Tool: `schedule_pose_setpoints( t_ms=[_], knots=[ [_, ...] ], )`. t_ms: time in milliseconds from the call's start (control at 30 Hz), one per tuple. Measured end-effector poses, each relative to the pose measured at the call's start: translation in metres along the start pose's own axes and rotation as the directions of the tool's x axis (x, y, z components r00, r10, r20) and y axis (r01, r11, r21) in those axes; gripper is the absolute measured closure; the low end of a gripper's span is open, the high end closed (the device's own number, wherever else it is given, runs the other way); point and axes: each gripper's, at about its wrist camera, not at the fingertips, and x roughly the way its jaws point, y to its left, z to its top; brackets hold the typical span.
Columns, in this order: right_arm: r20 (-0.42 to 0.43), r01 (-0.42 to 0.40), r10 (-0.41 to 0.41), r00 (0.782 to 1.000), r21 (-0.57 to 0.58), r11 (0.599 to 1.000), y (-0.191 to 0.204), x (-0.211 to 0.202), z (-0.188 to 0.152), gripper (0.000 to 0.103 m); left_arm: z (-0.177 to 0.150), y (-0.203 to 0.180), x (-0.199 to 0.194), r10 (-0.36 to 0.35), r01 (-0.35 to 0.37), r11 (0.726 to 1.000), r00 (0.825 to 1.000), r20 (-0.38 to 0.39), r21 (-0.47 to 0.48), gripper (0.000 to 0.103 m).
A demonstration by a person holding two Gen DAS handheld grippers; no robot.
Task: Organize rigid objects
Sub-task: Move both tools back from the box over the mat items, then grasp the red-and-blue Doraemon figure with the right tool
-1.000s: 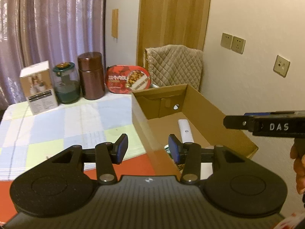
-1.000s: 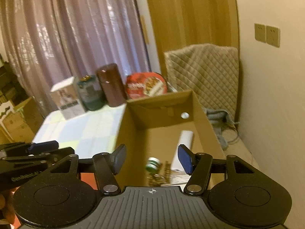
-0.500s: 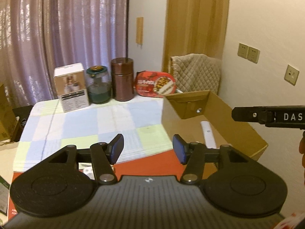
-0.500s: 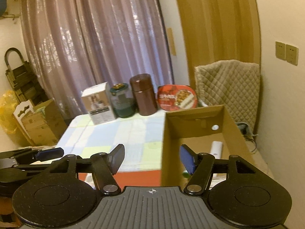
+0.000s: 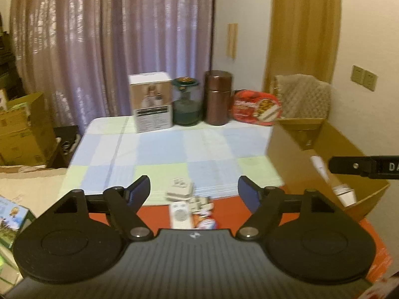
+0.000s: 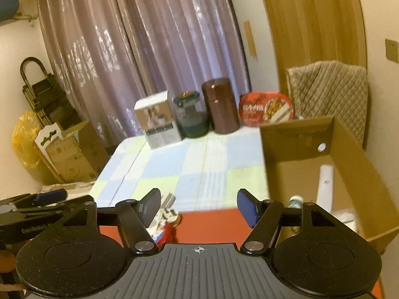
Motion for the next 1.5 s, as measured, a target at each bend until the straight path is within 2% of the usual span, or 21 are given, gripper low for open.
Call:
schedule_pose_setpoints(
  t_ms=[133,267,567,767,867,1067,1133,1200,1267,1500],
  knots=[
    [-0.024,-0.011,0.011,1.000,-0.011,1.000,0.008,0.021,-0.016,0.037,-0.016,0.021,0.006,0.064,-0.064,0.998,0.998,0.004,0.002,0.027],
    [-0.064,-0.025,0.025,0.998,-0.007,1.000,0.013,0.047,-0.035,0.037,-0.036,0.038,0.019,0.091,-0.091,0.996,0.995,-0.028,0.002,0.027],
    [-0.133,-0.063,0.054,0.990,-0.063,0.996,0.029,0.108,-0.077,0.037,-0.073,0.063,0.064,0.080,-0.082,0.996,0.992,-0.093,-0.018,0.027],
    [-0.155,-0.073,0.050,0.987,-0.144,0.987,0.044,0.145,-0.092,0.037,-0.071,0.075,0.090,0.075,-0.075,0.997,0.991,-0.108,-0.001,0.027],
    [-0.163,-0.076,0.051,0.985,-0.149,0.986,0.046,0.161,-0.097,0.038,-0.068,0.077,0.100,0.080,-0.079,0.997,0.991,-0.110,0.009,0.027],
    [-0.181,-0.091,0.056,0.982,-0.193,0.977,0.054,0.185,-0.105,0.038,-0.064,0.084,0.112,0.067,-0.070,0.997,0.990,-0.125,-0.019,0.027],
    [-0.183,-0.091,0.055,0.982,-0.199,0.976,0.054,0.191,-0.106,0.041,-0.065,0.085,0.113,0.081,-0.084,0.996,0.988,-0.130,-0.012,0.027],
    [-0.190,-0.087,0.049,0.981,-0.198,0.976,0.053,0.198,-0.108,0.050,-0.066,0.086,0.115,0.083,-0.085,0.996,0.988,-0.132,-0.007,0.027],
    [-0.198,-0.090,0.048,0.979,-0.213,0.973,0.054,0.204,-0.108,0.054,-0.067,0.086,0.117,0.078,-0.081,0.997,0.987,-0.140,-0.013,0.027],
    [-0.222,-0.106,0.050,0.974,-0.250,0.962,0.060,0.221,-0.113,0.055,-0.069,0.086,0.121,0.073,-0.077,0.997,0.986,-0.152,-0.023,0.027]
  ],
)
